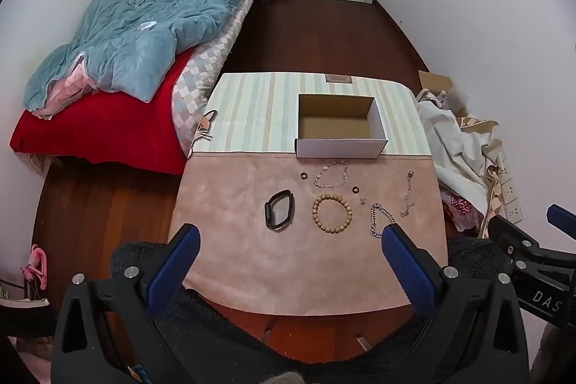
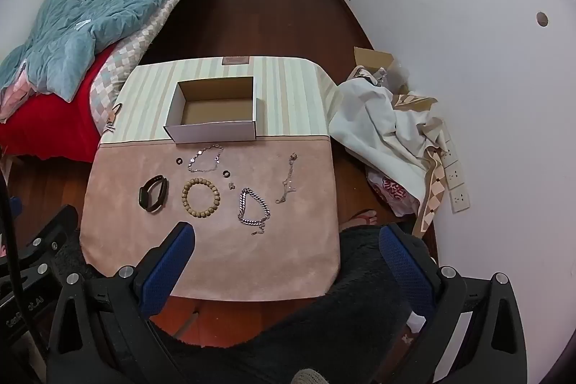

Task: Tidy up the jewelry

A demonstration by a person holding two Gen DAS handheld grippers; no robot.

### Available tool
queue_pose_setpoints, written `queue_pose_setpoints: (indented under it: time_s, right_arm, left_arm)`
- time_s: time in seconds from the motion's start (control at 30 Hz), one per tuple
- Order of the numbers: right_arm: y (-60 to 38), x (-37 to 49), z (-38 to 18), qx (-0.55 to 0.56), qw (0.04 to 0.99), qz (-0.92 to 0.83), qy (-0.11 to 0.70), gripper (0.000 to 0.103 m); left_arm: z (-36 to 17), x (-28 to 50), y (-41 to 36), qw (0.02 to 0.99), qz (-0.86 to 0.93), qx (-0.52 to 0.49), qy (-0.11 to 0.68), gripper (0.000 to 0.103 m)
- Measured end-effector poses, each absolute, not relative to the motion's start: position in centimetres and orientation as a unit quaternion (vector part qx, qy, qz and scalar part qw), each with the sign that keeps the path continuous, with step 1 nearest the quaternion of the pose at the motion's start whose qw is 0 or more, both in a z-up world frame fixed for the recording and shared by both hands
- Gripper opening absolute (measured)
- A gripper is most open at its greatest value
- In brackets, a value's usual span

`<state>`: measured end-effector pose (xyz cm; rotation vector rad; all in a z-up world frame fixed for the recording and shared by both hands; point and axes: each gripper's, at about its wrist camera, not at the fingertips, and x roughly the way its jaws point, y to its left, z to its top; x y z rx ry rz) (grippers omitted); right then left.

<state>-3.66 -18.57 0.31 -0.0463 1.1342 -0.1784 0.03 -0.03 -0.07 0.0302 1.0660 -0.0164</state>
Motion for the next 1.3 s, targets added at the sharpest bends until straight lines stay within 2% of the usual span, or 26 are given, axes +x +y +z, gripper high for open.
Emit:
queue_pose_setpoints:
  time_s: [1.3]
  right_arm:
    - [-18.57,-4.05,0.99,-0.024,0.839,-0.082,0.537,0.103]
  left_arm:
    - [-0.18,-0.24,0.21,0.86,-0.007,0.007,0.51,0.103]
